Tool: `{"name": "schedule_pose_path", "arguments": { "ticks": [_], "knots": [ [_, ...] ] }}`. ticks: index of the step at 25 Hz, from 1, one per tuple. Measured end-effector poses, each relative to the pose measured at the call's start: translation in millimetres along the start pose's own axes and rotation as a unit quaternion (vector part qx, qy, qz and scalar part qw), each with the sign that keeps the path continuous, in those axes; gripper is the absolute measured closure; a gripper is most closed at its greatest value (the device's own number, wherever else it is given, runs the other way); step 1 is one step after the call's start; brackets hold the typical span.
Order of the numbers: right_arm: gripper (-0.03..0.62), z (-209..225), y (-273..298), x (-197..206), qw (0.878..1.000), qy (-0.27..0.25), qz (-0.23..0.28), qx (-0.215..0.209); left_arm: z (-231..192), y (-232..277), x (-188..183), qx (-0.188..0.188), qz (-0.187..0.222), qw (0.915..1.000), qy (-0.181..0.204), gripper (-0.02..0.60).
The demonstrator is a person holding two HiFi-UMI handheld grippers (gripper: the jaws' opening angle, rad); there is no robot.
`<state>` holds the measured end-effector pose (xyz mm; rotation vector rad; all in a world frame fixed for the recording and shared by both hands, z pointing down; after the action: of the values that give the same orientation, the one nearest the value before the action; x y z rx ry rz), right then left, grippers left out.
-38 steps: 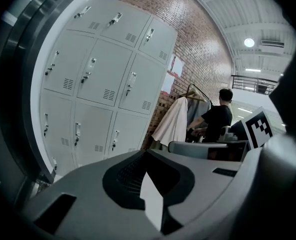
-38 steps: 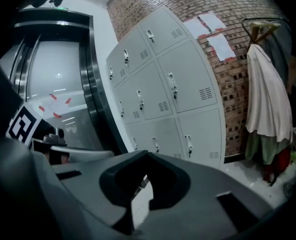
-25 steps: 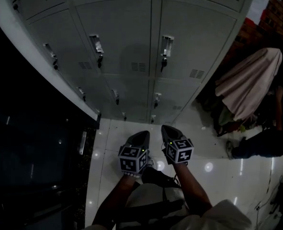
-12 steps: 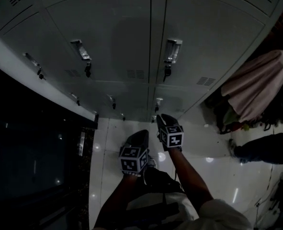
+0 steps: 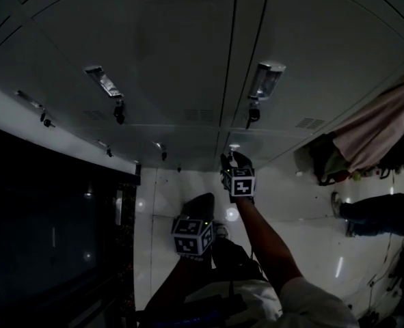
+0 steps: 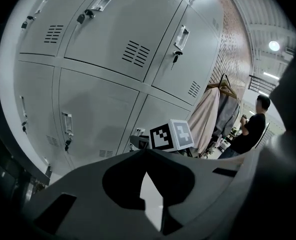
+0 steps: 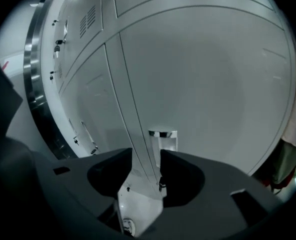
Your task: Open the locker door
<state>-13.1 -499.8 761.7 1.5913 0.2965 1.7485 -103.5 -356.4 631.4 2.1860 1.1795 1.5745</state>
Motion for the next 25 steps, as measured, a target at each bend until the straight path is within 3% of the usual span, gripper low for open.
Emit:
{"name": "schedule_pose_path", "arguments": {
  "ticks": [5,11,25],
  "knots": [
    [0.375,8.5,15.3,-2.5,1.000,0.006,0.000,0.021,-13.0,2.2,1.4,-0.001,-0.017,0.9998,0.003,0.584],
    [0.375,3.5,27.0,-5.7,1.000,-0.006,0.007,0.013,-24.6,4.2,11.5,0.004,-0.021,0.9997,-0.006,0.584],
    [0.423,-9.6,-17.2,23.0,0.999,-0.015,0.020,0.032,-10.2,-11.0,15.2,0.002,-0.033,0.9994,0.001,0.584]
  ]
}}
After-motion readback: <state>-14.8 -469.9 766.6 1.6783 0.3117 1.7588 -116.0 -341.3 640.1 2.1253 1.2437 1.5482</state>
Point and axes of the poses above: the fingertips, and each gripper's own axes: y forward along the fingers, z to its right, x out of its underside, the point moved 3 cm from there along -y, backward along the fingers, and after that the axes turned 1 degree about -y, right-handed, at the moved point
